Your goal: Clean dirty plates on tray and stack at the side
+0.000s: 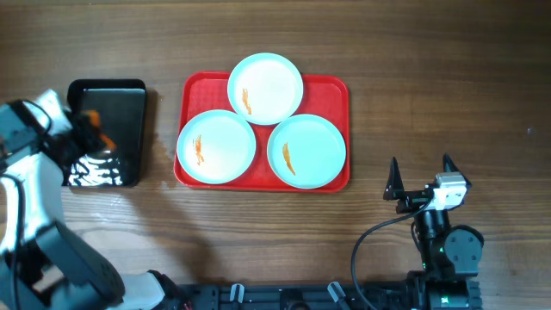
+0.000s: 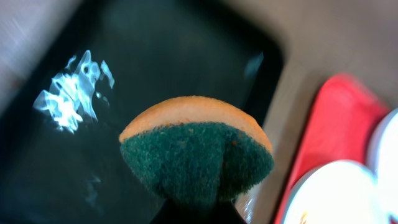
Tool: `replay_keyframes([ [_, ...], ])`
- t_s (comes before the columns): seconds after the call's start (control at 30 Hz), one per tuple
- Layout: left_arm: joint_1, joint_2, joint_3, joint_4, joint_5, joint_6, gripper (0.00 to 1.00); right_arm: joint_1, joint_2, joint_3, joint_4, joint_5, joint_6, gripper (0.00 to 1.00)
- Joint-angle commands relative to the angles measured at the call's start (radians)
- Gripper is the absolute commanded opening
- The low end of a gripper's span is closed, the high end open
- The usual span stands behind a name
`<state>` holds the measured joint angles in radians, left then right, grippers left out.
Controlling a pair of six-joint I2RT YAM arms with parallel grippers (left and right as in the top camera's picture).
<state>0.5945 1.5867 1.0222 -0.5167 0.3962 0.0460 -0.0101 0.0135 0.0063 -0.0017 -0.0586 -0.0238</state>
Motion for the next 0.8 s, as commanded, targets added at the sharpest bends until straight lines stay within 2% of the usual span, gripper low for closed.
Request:
replay_keyframes([
  [0.0,-0.004,-0.124,0.054,0.074,0.173,0.025,0.04,-0.004,-0.006,-0.001,0.003,0.006,-0.002,1.0],
  [0.17,-0.005,-0.317,0.096,0.248,0.183,0.025,0.04,-0.004,-0.006,-0.001,0.003,0.006,-0.002,1.0],
  [0.2,-0.011,-0.307,0.095,0.238,0.17,0.025,0.04,-0.004,-0.006,-0.001,0.003,0.006,-0.001,1.0],
  [0.33,-0.017,-0.069,0.087,-0.021,-0.064,0.029,0.04,-0.004,-0.006,-0.001,0.003,0.006,-0.002,1.0],
  [0.4,-0.017,-0.02,0.087,-0.029,0.039,0.029,0.04,-0.004,-0.006,-0.001,0.003,0.006,-0.002,1.0],
  [0.47,-0.021,-0.048,0.094,0.007,0.129,0.029,0.04,-0.004,-0.006,-0.001,0.003,0.006,-0.001,1.0],
  [0.6,-0.027,-0.255,0.116,0.158,0.136,0.025,0.04,-0.004,-0.006,-0.001,0.003,0.006,-0.002,1.0],
  [0.7,-0.027,-0.285,0.11,0.146,-0.015,0.026,0.04,-0.004,-0.006,-0.001,0.003,0.006,-0.002,1.0],
  [0.73,-0.027,-0.235,0.08,0.098,-0.102,0.044,0.04,-0.004,-0.006,-0.001,0.003,0.006,-0.001,1.0],
  [0.77,-0.027,-0.173,0.048,0.074,-0.129,0.055,0.04,-0.004,-0.006,-0.001,0.003,0.006,-0.002,1.0],
])
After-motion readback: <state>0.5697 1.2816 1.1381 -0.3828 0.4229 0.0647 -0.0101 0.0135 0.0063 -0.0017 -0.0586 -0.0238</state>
